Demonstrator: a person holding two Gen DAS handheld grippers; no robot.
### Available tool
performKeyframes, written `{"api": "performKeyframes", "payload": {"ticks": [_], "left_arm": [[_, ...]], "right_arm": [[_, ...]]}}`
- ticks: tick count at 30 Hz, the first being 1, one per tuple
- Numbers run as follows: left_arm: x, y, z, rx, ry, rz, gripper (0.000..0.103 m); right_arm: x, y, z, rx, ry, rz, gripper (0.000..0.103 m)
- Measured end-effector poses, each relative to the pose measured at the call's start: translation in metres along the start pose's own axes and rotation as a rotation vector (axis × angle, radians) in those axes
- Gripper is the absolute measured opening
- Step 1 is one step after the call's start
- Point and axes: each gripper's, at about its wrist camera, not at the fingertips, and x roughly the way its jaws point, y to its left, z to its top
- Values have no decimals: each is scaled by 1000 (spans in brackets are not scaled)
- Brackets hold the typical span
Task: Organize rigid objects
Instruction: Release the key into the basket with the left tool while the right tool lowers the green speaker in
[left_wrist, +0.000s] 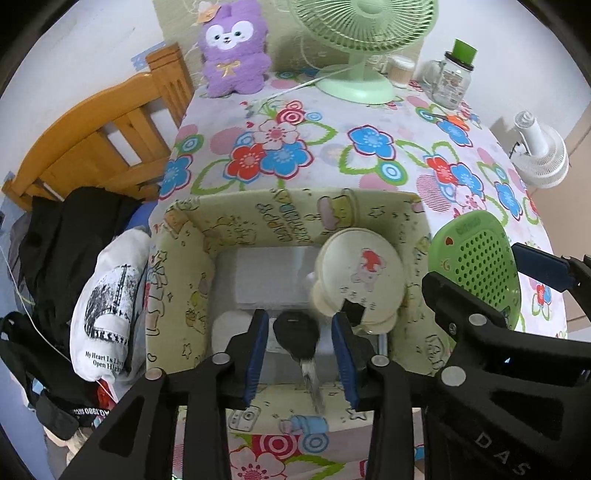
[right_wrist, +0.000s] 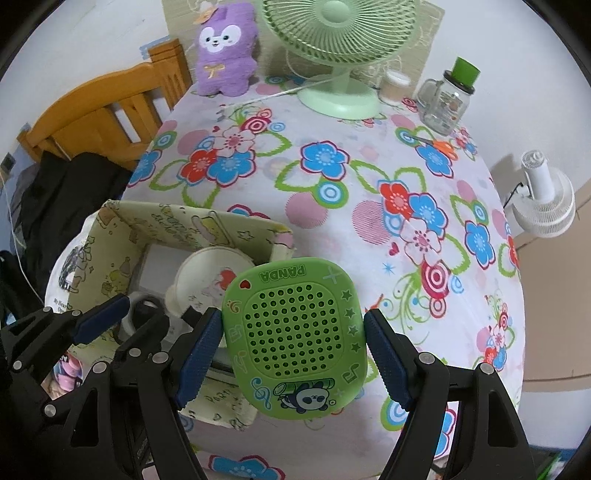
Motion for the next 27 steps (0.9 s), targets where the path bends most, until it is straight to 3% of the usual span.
{"api": "performKeyframes", "payload": {"ticks": [1,3,5,9,18,27], "left_arm": [[1,2,0,-5,3,-1,42],[1,6,0,-11,6,1,59],[1,8,0,-4,5,14,70],[2,12,-1,20,11,28,84],[7,29,2,74,49,60,92],[13,48,10,129,70,-2,95]], "right_arm": [[0,2,1,-3,0,0,80],[0,6,3,-15,-2,6,80],[1,12,5,-31,-6,12,80],[3,26,9,-71,-7,20,80],[12,48,20,-137,0,57,80],[22,67,33,-190,10,106,80]]}}
